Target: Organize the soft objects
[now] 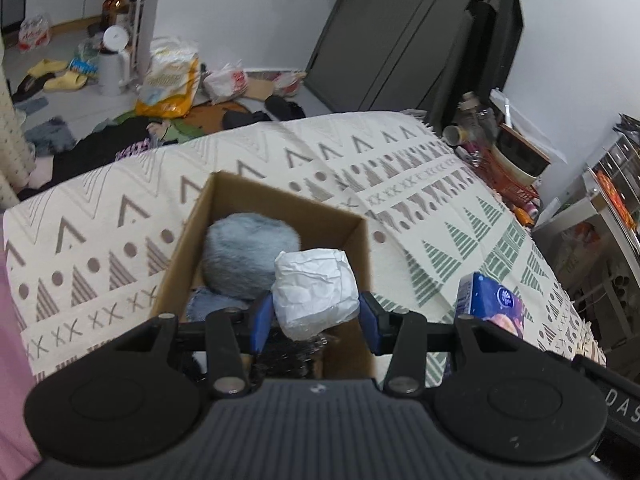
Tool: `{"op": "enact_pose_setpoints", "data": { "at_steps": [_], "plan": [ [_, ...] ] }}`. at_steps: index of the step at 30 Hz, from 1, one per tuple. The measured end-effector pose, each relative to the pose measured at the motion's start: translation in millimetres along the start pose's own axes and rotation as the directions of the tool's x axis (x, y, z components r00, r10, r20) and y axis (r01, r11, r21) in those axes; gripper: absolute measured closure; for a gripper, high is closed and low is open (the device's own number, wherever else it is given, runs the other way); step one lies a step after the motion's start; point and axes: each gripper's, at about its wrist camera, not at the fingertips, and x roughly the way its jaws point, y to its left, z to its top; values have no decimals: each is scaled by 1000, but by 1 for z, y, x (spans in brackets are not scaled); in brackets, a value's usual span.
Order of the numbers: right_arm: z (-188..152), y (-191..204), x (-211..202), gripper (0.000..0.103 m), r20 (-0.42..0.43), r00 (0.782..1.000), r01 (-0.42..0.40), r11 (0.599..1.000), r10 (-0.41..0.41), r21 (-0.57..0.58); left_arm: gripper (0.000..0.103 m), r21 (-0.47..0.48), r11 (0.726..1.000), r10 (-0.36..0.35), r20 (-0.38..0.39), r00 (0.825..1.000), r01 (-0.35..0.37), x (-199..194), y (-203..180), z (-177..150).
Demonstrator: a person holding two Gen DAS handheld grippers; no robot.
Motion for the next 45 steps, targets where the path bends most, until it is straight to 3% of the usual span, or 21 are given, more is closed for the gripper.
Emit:
{"op": "enact_pose_setpoints", "data": {
  "at_steps": [5, 10, 20, 24, 28, 39, 45],
  "plan": [
    [-4, 12, 12, 61, -15, 1000, -9, 1000, 9, -5, 58, -27, 1000, 8, -5, 1000, -9, 0, 14, 3],
    [-8, 19, 20, 61, -31, 999, -11, 1000, 11, -2, 48, -57, 998, 0, -32, 1000, -2, 8, 23, 6],
    [-17, 38, 29, 59, -57, 997, -50, 999, 49, -3, 37, -105, 994, 22, 24, 999, -19, -17, 45, 18],
    [-24, 43, 31, 50, -90, 994, -63, 998, 64, 5, 34, -100, 994, 40, 40, 998, -36, -28, 50, 22],
    [-23, 37, 18, 49, -73, 996, -46, 999, 48, 28, 25, -87, 994, 64, 38, 997, -60, -36, 49, 22],
    [-14, 23, -42, 49, -3, 1000, -24, 999, 24, 24, 18, -22, 997, 78, 35, 996, -78, -73, 26, 14],
    [-13, 12, -75, 36, 22, 1000, -9, 1000, 8, 20, 13, 37, 995, 86, 43, 995, -87, -97, 3, 7]
  ]
}}
